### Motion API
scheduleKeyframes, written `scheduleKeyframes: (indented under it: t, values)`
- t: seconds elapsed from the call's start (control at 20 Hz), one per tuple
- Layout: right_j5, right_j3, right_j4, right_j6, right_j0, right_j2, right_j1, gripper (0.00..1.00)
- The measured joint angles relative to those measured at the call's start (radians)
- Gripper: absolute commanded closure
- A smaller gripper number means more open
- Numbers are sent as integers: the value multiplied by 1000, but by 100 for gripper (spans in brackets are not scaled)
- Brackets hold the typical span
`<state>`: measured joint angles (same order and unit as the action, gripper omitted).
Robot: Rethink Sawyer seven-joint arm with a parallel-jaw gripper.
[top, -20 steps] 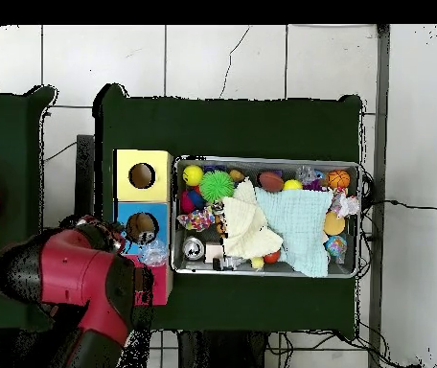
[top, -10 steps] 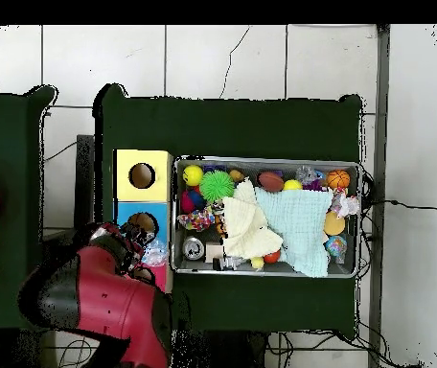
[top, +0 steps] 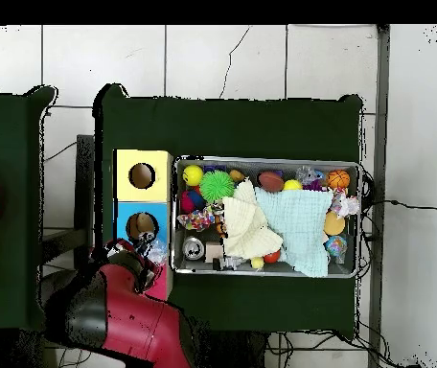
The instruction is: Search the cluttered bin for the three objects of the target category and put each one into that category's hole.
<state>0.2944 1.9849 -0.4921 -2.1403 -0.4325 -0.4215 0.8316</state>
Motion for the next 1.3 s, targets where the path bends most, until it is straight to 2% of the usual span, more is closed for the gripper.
scheduleKeyframes:
  t: [0.3, 0.4, 0.7, 1.3]
  values:
    - [-3, 57, 47, 0, 14, 33, 31, 100]
    - [-10, 84, 83, 0, 21, 51, 39, 100]
    - [-32, 119, 134, 0, 22, 68, 35, 100]
    - [-61, 123, 183, 0, 19, 71, -3, 100]
